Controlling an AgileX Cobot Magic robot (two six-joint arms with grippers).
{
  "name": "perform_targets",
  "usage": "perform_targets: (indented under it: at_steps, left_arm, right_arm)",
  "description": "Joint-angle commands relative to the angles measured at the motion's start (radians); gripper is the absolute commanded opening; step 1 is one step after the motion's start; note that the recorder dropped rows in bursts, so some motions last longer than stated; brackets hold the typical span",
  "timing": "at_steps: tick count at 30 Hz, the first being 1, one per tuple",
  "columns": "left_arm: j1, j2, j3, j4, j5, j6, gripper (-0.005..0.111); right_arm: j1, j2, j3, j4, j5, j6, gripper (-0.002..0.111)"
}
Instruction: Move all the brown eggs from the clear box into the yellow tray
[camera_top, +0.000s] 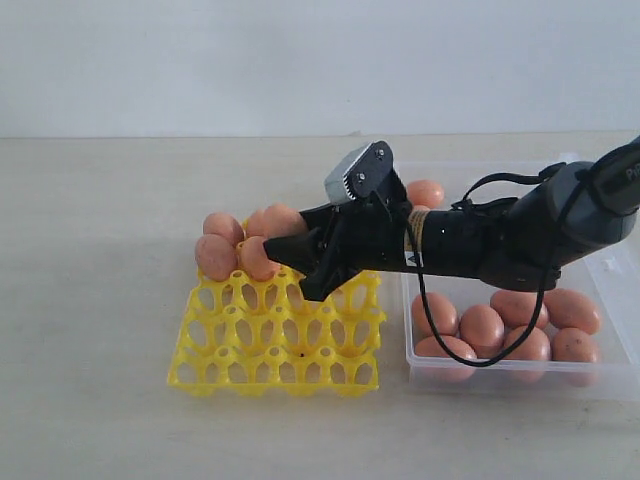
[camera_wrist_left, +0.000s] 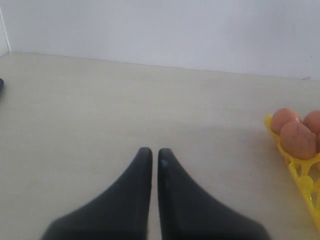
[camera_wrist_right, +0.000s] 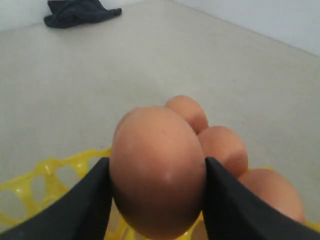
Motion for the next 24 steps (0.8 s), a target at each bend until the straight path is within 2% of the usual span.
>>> perform_targets:
  at_steps: [1,24]
  left_arm:
    - [0.003,-0.003,0.004,-0.001,-0.002,0.004,0.004]
    - [0.003,-0.003,0.004,-0.001,-0.002,0.004,0.004]
  right_arm:
    - [-0.009,0.000,0.001,0.028,0.038,-0.039,0.000]
    - [-0.009,0.000,0.001,0.070,0.157,-0.093,0.000]
